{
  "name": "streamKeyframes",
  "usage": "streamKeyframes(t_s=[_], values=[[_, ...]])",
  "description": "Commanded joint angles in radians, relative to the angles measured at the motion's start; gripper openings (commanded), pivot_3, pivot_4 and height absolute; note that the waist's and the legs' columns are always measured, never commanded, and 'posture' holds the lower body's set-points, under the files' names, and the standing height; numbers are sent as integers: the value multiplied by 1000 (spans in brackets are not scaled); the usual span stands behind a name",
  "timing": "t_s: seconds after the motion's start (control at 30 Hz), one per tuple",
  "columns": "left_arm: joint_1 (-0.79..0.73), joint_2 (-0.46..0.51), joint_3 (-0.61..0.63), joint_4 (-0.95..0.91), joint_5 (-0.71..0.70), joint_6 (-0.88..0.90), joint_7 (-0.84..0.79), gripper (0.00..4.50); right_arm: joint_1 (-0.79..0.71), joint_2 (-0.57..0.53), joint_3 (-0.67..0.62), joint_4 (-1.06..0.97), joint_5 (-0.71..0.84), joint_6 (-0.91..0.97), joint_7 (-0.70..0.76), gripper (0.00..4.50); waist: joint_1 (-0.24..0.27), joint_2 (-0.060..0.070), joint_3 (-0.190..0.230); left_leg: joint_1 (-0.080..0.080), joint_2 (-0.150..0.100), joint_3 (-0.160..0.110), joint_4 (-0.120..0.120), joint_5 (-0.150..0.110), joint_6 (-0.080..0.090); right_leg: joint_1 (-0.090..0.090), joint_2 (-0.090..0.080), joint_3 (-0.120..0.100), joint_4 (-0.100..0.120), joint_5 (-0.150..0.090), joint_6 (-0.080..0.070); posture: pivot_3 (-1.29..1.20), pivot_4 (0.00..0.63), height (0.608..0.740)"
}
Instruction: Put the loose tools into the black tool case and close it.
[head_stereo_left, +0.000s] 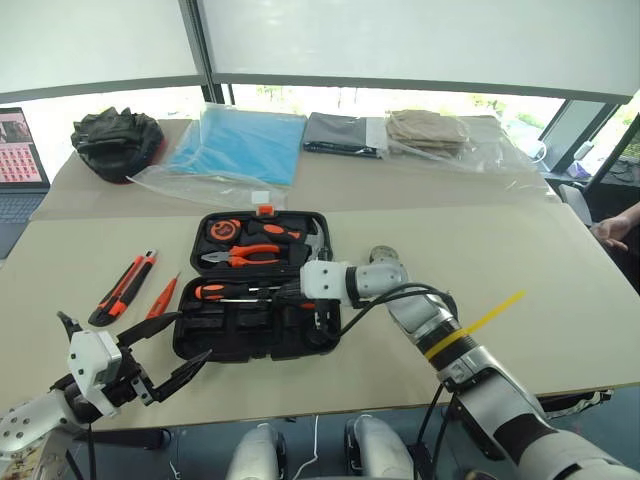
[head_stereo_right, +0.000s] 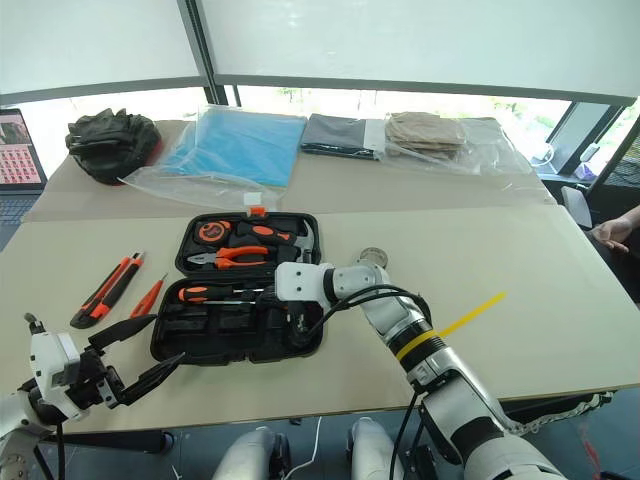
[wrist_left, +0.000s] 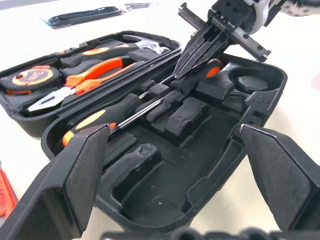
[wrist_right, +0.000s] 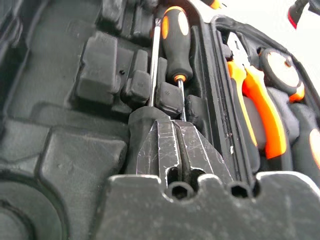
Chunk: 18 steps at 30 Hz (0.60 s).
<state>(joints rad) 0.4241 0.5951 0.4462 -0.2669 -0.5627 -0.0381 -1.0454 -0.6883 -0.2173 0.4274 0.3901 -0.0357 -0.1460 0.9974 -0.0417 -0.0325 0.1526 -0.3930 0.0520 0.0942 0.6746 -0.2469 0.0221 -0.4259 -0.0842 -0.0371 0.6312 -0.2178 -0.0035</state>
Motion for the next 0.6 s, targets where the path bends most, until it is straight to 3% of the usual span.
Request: streamKeyframes(t_s=[0.03,0.07,0.23,0.3,0.43,0.6], values=[[29,-1,77,-17,-50,14,22,4500,21,-21,-115,-201,246,170,114,587,1,0,1,-1,0,0,0,0,0,-1,0,0,0,0,0,0,150,740],[38,-2,93,-12,-58,21,33,4500,33,-37,-129,-241,276,217,126,711,3,1,1,-3,0,0,0,0,0,-3,-1,0,0,0,0,0,150,740],[146,-21,242,27,-122,85,75,4500,157,-169,-221,-415,373,306,154,2526,9,0,0,-9,-2,-1,0,-1,0,-7,-4,-1,-1,1,2,0,150,740],[216,-39,318,64,-153,117,82,4500,246,-258,-258,-425,364,218,214,3098,15,0,0,-12,-2,0,0,-2,0,-9,-5,-2,-2,0,3,0,150,740],[268,-56,439,186,-193,148,116,4500,377,-283,-408,-477,532,159,271,4459,24,-1,1,-14,-3,1,1,-4,1,-11,-4,-1,-4,-2,5,0,150,740],[264,-36,434,194,-175,238,189,4500,467,-268,-502,-541,598,149,205,4459,35,-3,1,-11,-1,-1,3,-3,-1,-11,-2,-2,-2,-10,5,0,150,740]])
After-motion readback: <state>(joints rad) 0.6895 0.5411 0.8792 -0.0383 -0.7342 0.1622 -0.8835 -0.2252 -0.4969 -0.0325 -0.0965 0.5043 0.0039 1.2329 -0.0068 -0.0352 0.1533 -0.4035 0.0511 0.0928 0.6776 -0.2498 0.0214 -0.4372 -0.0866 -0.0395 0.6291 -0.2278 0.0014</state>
